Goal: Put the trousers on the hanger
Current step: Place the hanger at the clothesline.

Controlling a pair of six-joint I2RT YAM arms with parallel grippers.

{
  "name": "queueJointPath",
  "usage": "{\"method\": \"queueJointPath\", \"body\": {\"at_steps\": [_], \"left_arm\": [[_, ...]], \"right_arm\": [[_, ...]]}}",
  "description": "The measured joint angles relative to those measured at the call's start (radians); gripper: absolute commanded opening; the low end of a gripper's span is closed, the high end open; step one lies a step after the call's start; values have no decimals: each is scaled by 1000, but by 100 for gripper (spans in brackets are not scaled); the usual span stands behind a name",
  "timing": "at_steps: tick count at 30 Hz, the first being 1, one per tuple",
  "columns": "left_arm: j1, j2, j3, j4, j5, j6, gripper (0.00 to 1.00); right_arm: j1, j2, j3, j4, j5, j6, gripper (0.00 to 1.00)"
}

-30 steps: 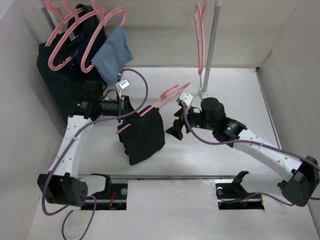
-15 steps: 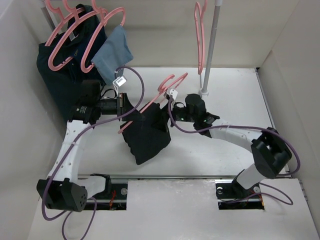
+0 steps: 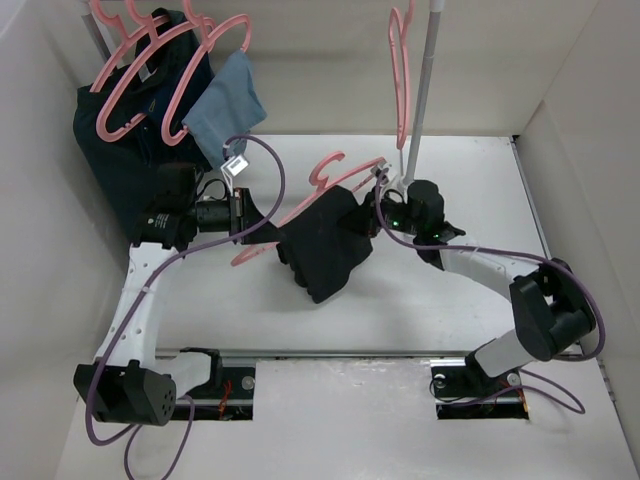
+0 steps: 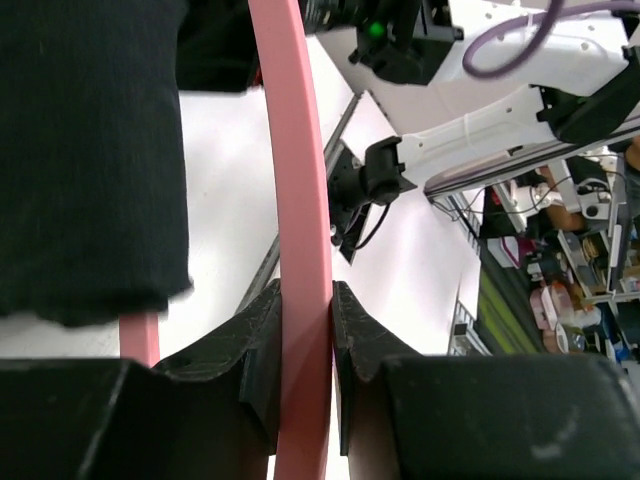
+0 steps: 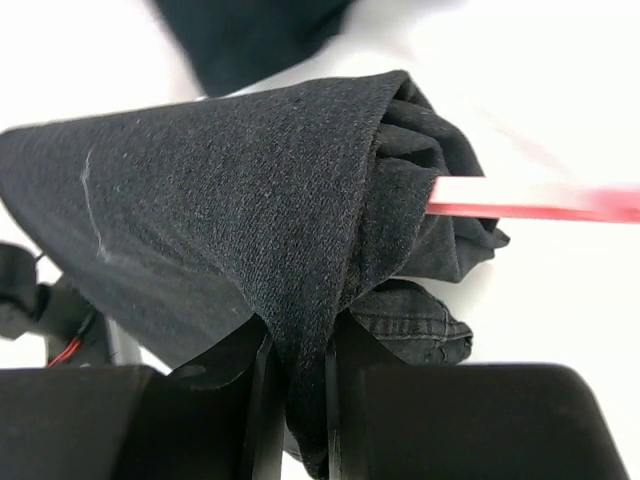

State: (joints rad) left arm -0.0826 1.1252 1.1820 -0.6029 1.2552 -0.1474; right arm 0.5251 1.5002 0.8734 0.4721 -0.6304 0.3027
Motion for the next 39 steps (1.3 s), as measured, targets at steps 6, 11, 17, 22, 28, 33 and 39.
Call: {"method": "queueJointPath", "body": {"at_steps": [6, 11, 17, 22, 28, 33, 39], "left_arm": [[9, 5, 3, -10, 8, 18, 0], [13, -6, -13, 117, 8, -75, 0], [3, -111, -175, 449, -9, -319, 0], [-33, -117, -227, 572, -19, -412, 0], [-35, -118, -291, 777, -19, -566, 0], [8, -116, -388, 1034, 7, -817, 0], [39, -117, -401, 1155, 11, -962, 0]], "right_arm": [[-73, 1, -4, -7, 3, 24, 21], [-59, 41, 80, -47, -17, 17, 45], [14, 39, 112, -92, 26, -61, 16], [40, 29, 126, -111, 36, -90, 57], [46, 15, 131, -163, 74, -95, 70], [46, -97, 78, -206, 144, -86, 92], [54, -389, -48, -251, 306, -77, 100]]}}
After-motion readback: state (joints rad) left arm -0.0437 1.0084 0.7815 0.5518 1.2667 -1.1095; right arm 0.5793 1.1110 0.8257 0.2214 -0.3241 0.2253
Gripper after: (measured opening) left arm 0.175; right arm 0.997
